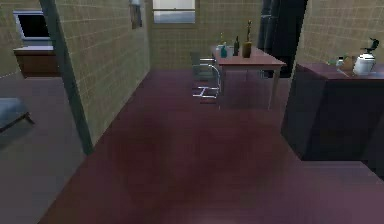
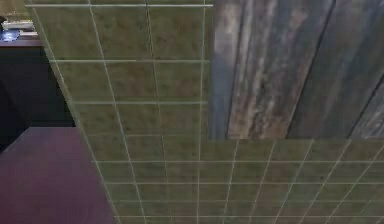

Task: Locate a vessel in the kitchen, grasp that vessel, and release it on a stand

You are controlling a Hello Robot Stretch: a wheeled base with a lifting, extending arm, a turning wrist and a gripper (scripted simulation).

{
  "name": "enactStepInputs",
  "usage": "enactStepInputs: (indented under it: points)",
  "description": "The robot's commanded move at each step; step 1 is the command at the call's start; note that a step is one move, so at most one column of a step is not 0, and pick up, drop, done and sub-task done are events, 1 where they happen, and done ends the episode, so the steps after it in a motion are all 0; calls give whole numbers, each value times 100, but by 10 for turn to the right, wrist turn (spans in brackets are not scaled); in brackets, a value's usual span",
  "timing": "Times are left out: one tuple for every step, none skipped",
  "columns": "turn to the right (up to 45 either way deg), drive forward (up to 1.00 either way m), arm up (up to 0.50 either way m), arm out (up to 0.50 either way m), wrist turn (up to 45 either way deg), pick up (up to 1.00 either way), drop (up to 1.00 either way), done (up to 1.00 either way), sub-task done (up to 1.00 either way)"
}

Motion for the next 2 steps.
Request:
enactStepInputs:
  points:
    - [60,0,0,0,0,0,0,0,0]
    - [0,100,0,0,0,0,0,0,0]
